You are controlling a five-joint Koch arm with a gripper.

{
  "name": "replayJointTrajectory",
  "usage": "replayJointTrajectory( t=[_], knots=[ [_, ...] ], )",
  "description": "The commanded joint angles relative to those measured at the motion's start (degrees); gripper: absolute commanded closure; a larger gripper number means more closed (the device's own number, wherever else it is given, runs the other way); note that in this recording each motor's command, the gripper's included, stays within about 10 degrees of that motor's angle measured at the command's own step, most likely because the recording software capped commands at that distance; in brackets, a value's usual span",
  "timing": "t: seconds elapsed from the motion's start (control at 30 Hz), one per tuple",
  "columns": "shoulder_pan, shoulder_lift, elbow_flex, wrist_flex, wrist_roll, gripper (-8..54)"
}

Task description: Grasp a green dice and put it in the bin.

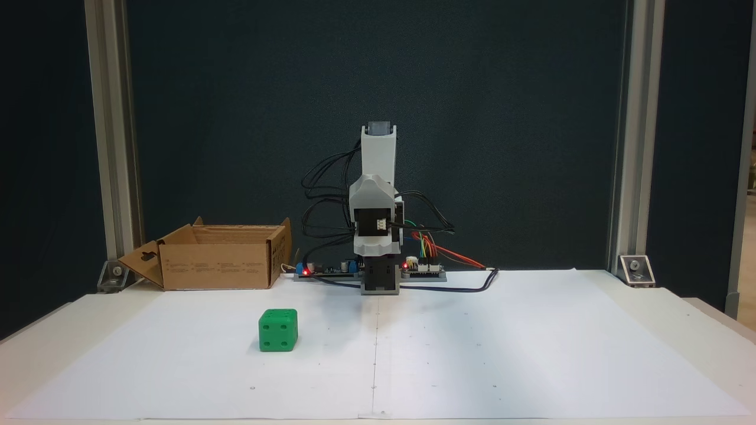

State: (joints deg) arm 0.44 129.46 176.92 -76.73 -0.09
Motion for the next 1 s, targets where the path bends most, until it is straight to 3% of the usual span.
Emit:
replayJointTrajectory(
  t=[0.0,0.63,0.97],
  knots=[
    [0.62,6.06,2.37,0.18,-2.02,1.2],
    [0.88,6.15,0.62,5.19,-4.22,1.8],
    [8.53,6.24,-16.88,36.81,-4.13,1.9]
  ],
)
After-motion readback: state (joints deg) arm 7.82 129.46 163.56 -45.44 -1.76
